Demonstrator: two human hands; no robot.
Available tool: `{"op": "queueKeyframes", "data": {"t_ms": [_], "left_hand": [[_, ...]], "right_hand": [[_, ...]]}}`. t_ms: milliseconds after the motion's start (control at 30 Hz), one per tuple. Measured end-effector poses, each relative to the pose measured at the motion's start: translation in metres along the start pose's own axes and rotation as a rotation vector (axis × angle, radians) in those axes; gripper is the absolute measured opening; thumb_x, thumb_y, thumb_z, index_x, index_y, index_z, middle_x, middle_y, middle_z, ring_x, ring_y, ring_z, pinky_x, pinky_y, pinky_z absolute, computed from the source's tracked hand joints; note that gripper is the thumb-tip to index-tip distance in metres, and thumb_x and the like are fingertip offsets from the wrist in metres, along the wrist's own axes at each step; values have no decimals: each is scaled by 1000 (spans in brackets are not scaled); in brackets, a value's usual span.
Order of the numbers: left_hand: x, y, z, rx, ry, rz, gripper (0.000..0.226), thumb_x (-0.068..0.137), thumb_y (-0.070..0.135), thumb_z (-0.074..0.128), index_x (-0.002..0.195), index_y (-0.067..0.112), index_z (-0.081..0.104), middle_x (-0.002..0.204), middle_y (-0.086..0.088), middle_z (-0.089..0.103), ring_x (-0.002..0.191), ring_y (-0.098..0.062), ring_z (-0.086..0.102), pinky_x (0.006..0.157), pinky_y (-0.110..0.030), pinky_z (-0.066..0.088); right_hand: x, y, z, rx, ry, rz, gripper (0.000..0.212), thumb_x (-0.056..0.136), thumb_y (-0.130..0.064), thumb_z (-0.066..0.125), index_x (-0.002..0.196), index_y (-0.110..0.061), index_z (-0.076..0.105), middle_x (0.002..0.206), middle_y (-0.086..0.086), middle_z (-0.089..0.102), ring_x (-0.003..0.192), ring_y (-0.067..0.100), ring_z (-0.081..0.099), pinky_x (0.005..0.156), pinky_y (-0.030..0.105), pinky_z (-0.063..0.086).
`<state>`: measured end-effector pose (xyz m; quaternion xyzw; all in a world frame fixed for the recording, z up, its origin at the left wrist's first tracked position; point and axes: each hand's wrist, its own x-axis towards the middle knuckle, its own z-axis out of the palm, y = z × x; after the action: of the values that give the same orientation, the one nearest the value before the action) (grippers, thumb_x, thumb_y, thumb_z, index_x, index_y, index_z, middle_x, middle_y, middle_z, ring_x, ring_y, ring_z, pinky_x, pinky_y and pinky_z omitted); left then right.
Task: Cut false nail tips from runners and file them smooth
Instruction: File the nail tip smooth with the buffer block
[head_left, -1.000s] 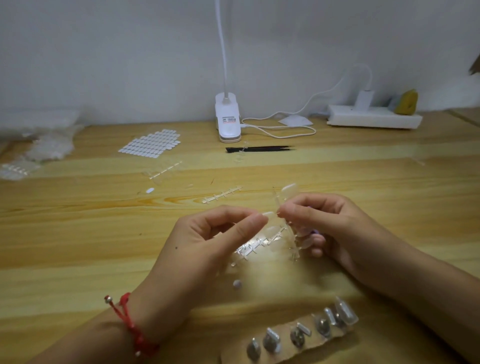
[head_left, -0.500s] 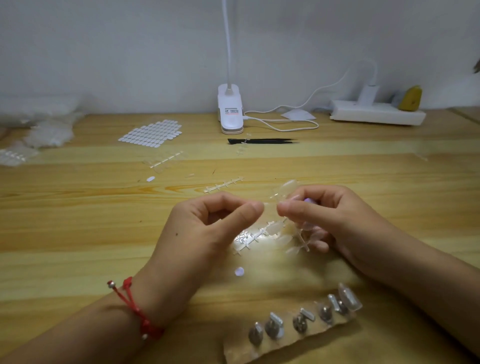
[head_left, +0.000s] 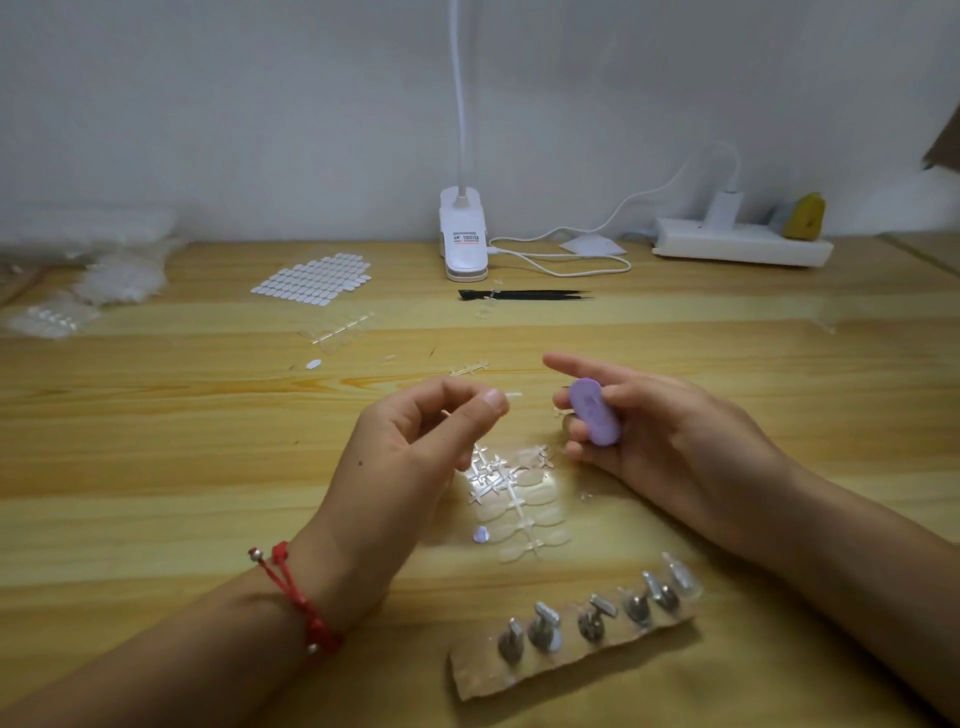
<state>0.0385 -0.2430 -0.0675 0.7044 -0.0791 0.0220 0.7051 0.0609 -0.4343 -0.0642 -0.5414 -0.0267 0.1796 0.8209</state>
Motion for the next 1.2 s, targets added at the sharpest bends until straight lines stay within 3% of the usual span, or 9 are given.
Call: {"op": "queueKeyframes", "data": {"t_ms": [67,167,300,400,467,533,800,1100,1200], "left_hand": [[2,2,4,-14,25,-11,13,80,31,71,72,21,67,57,6,47,51,-4,40,46,-11,35],[9,7,14,-28,14,-39,18,92,21,55,74,17,58,59,9,50,49,-4,42,44,-13,35],[11,5,18,-35,24,-5,18,93,23,51,77,16,55,61,7,47,50,-5,41,45,-13,35],[11,2,16,-118,-23,-59,19,94,19,49,76,14,53,63,4,47,49,-6,41,43,-15,31],[11,1,16,-115,-72,-58,19,94,16,48,76,14,52,64,3,46,49,-5,41,43,-15,32],[10,0,16,-92,-115,-32,18,94,16,49,76,15,54,64,1,45,49,-4,40,45,-13,35],[10,-3,17,-52,-135,6,17,84,33,54,75,19,58,58,4,45,47,-1,40,47,-9,35],[9,-7,16,-26,-165,60,18,91,28,57,74,24,57,58,7,47,50,-2,40,48,-9,35],[8,-7,17,19,-172,92,18,94,22,54,77,18,56,58,12,47,52,-2,40,49,-10,35]], "right_hand": [[-2,-1,-3,52,-50,7,36,84,-5,53,115,-5,70,89,11,68,77,17,67,72,30,57],[-3,-2,-3,29,-93,4,34,79,-7,67,112,-11,73,95,8,73,94,19,70,80,31,57],[-3,1,-2,-96,-83,-11,40,66,-21,79,105,-21,76,106,8,74,97,14,70,77,20,54],[-3,6,-1,-147,-99,-51,55,54,-35,92,104,-22,77,106,10,74,92,13,71,75,19,54],[-3,7,1,-129,-96,-72,56,50,-36,92,102,-20,77,102,11,75,89,15,72,73,20,55],[-3,7,2,-102,-93,-90,44,56,-27,87,99,-20,78,100,12,75,85,16,73,70,21,56],[-3,5,7,-73,-50,-131,31,59,-19,75,89,-18,80,88,7,76,72,12,72,59,21,56],[-4,5,9,-69,-12,-118,33,56,-15,75,88,-13,80,87,13,75,74,18,72,62,26,58],[-3,4,8,-52,2,-106,34,56,-17,75,89,-14,80,89,12,75,77,18,73,63,26,58]]}}
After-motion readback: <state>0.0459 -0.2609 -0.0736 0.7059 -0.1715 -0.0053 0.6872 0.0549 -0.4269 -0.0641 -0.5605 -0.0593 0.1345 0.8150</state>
